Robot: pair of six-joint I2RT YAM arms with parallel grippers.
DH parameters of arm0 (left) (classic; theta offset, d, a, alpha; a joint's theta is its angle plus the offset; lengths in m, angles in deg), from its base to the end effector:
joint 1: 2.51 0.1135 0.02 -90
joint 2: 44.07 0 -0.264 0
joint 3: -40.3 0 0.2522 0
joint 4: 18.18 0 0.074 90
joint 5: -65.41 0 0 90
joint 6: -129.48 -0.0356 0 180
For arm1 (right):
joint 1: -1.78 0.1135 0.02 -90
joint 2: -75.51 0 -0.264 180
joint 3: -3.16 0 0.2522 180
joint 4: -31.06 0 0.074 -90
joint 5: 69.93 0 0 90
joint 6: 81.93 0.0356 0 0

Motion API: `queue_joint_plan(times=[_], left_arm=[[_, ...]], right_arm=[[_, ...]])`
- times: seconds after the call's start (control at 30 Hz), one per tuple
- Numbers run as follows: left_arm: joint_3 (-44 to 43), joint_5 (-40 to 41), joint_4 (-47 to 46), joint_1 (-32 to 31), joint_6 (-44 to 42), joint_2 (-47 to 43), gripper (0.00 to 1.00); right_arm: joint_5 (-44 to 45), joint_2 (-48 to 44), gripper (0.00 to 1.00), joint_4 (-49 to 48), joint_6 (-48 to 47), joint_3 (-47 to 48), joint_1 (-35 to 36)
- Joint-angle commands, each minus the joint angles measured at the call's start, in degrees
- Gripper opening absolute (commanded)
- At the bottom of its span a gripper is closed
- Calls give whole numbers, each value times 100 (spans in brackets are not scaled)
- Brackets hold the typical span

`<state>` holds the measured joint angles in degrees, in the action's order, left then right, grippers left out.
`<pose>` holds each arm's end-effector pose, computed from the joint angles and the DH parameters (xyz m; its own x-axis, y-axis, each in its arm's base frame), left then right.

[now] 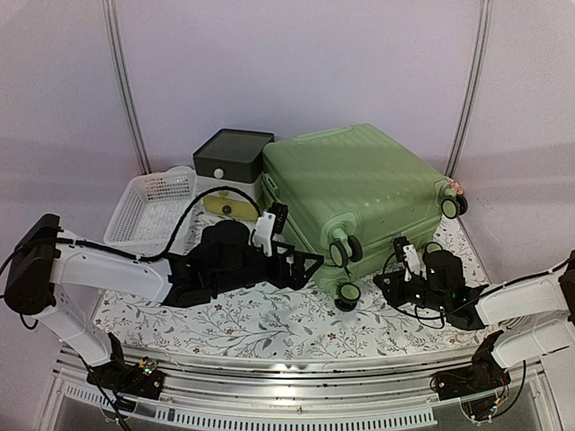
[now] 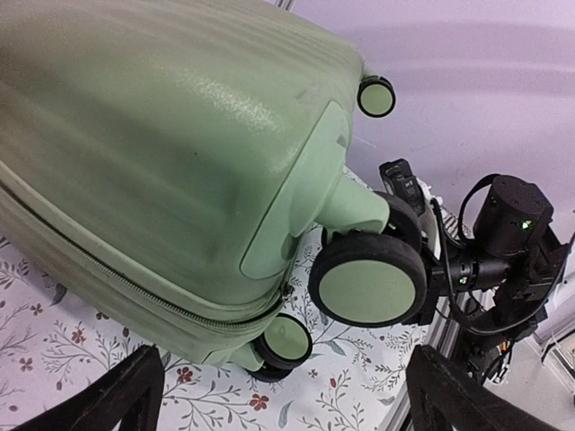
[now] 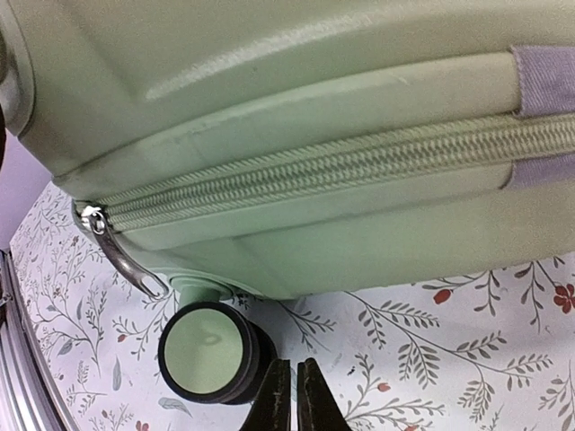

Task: Open, take out, and arrange the luggage
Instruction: Pick up the zipper from the luggage.

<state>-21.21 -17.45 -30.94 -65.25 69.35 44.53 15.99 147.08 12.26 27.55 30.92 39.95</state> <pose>0.1615 -0.3038 0.2355 -0.5101 -0.0889 -0.8555 0.6606 0.5965 -0.4559 0.1696 0.1366 0.1431 -0.5358 0.0019 -0.8443 -0.5181 0.7889 0.3306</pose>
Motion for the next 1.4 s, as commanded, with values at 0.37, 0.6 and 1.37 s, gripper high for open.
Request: queue_joint_plan(times=[0.37, 0.6, 1.37], left_arm=[[80, 496, 299, -45, -159, -309, 98], [784, 521, -125, 198, 207, -855, 98], [543, 176, 600, 738, 772, -732, 98]], right_arm=[[-1717, -412, 50, 243, -94, 44, -506], [-2462, -413, 75, 179, -18, 89, -994], [-3483, 922, 72, -508, -255, 413, -1266]])
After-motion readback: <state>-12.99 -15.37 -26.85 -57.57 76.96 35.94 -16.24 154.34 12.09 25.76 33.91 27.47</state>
